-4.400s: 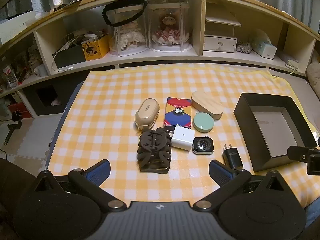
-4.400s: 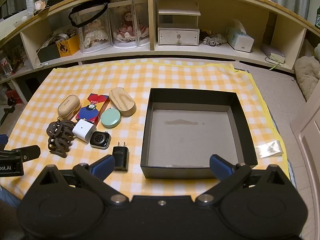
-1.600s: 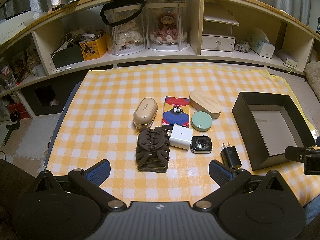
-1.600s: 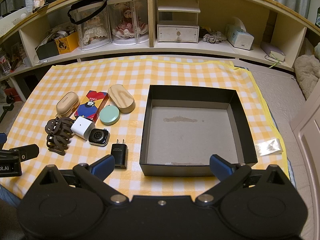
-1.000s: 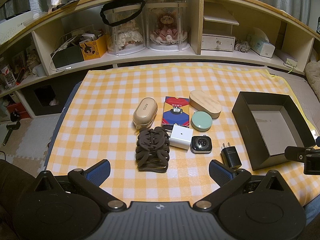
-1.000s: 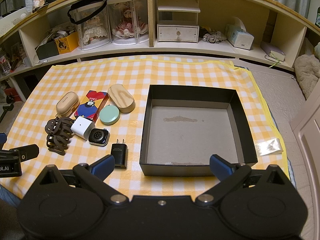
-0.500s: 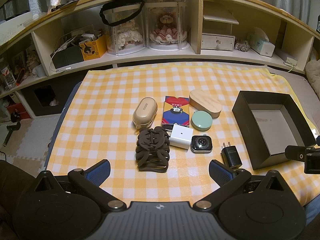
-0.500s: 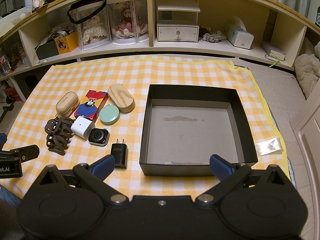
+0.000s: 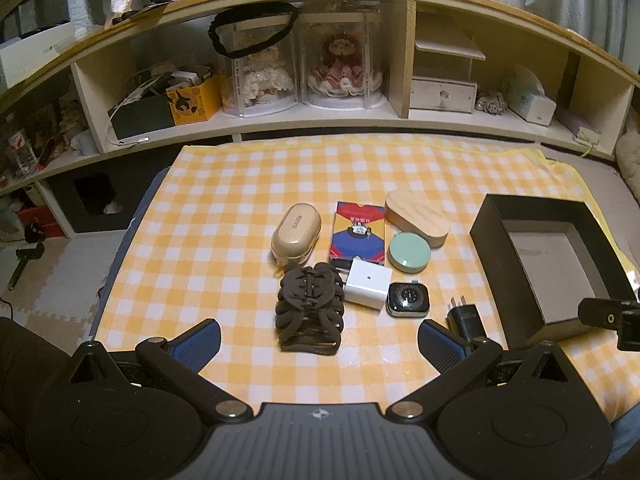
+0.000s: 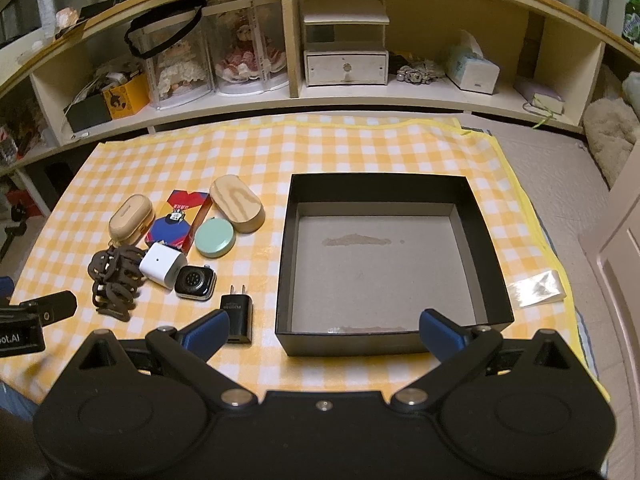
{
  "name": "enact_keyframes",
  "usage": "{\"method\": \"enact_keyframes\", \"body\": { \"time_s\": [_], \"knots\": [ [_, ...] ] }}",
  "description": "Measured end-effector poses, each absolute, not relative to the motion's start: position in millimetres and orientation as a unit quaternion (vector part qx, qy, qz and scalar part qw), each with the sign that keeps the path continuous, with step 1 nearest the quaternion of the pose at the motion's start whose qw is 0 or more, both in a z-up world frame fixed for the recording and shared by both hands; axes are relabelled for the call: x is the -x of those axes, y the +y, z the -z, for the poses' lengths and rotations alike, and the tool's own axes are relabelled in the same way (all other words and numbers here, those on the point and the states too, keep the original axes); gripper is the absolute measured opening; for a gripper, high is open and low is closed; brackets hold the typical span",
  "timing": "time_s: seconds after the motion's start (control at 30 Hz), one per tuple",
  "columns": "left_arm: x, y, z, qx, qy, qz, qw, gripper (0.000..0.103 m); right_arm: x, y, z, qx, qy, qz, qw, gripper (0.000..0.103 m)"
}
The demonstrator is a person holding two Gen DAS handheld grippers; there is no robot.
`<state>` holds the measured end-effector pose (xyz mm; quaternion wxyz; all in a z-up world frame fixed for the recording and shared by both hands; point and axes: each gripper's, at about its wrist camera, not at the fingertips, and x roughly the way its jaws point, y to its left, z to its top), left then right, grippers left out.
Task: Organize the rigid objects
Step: 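Lower the left gripper onto the brown claw clip and close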
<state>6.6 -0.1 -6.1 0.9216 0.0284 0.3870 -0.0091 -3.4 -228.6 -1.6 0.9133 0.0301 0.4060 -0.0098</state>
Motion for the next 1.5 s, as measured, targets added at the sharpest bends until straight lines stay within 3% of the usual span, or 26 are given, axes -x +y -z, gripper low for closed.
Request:
{"method": "enact_keyframes", "body": {
  "time_s": [0.3, 0.57, 0.87, 1.23, 1.5],
  "knots": [
    [-18, 6, 4, -0.024, 0.377, -0.006, 0.926, 0.103, 4, -231, -2, -0.039, 0.402, 0.013, 0.915, 0.103],
    [-55, 1, 18, -0.071, 0.414, -0.008, 0.907, 0.103, 4, -231, -3, -0.042, 0.401, 0.008, 0.915, 0.103],
    [-89, 14, 39, -0.042, 0.474, -0.005, 0.88, 0.102, 3, -232, -2, -0.045, 0.403, 0.004, 0.914, 0.103],
    [-110, 15, 56, -0.027, 0.504, -0.004, 0.864, 0.081, -29, -265, -9, -0.059, 0.379, 0.054, 0.922, 0.103],
    [-112, 19, 59, -0.008, 0.515, 0.0, 0.857, 0.056, -55, -315, 3, -0.067, 0.336, 0.084, 0.936, 0.103]
  ]
}}
